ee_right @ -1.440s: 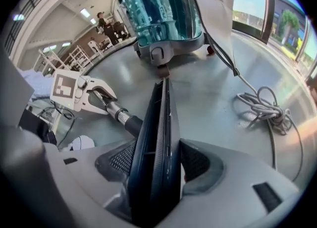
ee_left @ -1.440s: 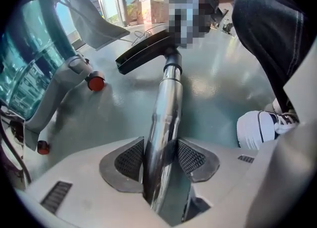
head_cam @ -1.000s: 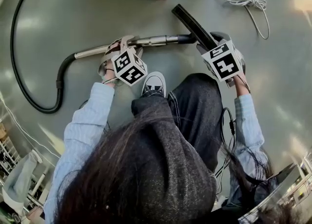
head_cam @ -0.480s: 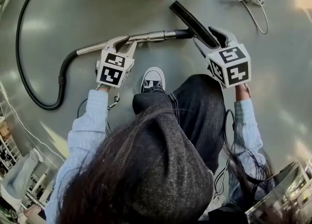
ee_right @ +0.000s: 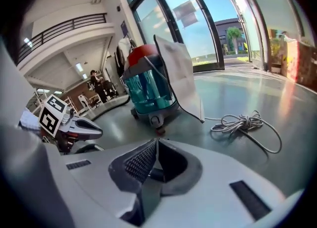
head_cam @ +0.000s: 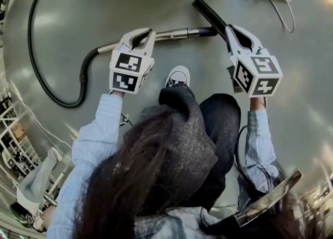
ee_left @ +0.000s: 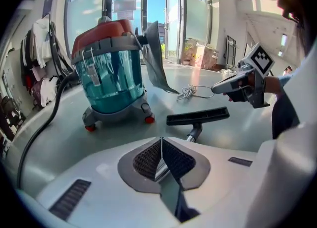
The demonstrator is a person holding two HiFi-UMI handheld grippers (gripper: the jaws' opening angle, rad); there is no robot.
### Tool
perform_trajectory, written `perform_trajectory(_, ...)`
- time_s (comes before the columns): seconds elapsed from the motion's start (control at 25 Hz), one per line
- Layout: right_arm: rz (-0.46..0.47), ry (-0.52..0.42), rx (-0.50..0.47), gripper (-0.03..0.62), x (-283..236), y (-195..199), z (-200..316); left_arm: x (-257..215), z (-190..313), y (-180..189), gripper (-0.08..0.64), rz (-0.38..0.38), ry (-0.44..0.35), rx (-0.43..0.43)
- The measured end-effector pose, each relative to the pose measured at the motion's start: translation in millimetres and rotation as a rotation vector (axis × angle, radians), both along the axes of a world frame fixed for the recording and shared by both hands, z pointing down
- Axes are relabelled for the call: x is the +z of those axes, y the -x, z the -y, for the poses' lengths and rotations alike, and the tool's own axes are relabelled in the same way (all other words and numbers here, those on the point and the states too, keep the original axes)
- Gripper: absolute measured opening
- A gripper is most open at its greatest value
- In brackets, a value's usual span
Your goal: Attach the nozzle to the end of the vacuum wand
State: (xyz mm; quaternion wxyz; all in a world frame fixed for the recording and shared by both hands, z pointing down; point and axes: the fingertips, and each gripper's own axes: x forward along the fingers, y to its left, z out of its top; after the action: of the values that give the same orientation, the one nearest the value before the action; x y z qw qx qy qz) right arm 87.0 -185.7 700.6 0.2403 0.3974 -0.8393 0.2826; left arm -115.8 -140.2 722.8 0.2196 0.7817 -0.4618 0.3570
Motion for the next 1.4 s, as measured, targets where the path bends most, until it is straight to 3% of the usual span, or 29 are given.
perform_trajectory(0.24, 0.019, 0.047, 0.02, 0.018, -77, 14, -24, -79, 4, 12, 0.014, 0.033, -0.033, 0.008)
perform_trajectory(0.4, 0.041, 0.099, 0.046, 0.018, -129, 20, -51, -135, -12, 1, 0.014, -0.015, -0.043, -0.037)
perform_trajectory(0.72, -0.002, 0.112, -0.016, 0.018, -301, 36, -134, -292, -119, 9, 0.014, 0.0, -0.006, -0.016)
perform_trajectory(0.92, 0.0, 0.149, -0.019, 0.018, -425, 38, -210, -415, -212, 11, 0.014, -0.073, 0.023, -0.108)
perform_trajectory(1.04, 0.002, 0.168, -0.02, 0.018, -487, 35, -250, -489, -252, 1, 0.014, -0.12, -0.003, -0.172)
perform_trajectory(1.24, -0.019, 0.15, -0.047, 0.018, -551, 37, -297, -577, -306, -16, 0.014, -0.162, -0.042, -0.211)
perform_trajectory(1.4, -0.04, 0.132, -0.067, 0.018, -579, 51, -329, -607, -346, -13, 0.014, -0.186, -0.042, -0.21)
